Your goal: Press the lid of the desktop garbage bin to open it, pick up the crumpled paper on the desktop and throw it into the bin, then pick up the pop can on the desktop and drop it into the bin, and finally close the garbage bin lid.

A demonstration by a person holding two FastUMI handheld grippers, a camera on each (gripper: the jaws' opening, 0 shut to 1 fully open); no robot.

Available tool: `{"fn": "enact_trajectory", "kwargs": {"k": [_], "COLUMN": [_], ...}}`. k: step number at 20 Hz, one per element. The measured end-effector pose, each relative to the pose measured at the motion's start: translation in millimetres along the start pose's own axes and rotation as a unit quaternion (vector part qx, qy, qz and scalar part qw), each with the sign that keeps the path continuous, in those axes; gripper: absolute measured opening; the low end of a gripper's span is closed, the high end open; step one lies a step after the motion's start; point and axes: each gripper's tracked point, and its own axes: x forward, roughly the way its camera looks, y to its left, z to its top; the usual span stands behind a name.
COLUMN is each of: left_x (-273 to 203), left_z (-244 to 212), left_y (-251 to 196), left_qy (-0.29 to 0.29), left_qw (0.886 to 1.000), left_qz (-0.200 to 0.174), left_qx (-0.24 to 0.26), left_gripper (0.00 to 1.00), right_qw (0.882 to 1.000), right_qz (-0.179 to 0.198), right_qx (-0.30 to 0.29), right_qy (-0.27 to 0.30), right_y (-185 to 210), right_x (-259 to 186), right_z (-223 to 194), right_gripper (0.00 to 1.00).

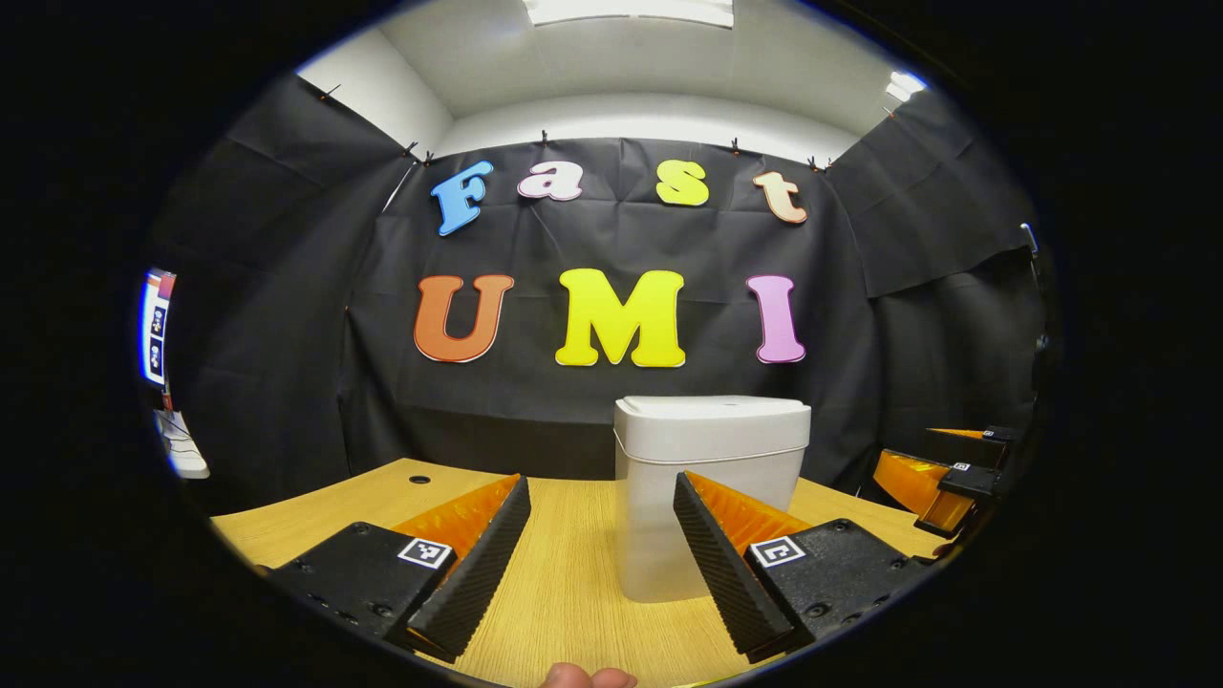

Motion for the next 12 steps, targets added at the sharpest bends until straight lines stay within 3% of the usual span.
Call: {"fn": "enact_trajectory", "kwargs": {"k": [12], "left_x": [-0.3], "left_z": [-1.7], "left_y": [2.4], "left_qy": [0.003], "left_qw": [1.0], "left_qz": [0.004], "left_qx": [0.004], "left_gripper": [0.97], "right_qw": [1.0], "right_qz": [0.002], "right_qx": [-0.003], "right_qy": [-0.003], "right_y": [5.2], "right_x": [-1.3], "right_z": [0.5], "right_gripper": [0.97]}}
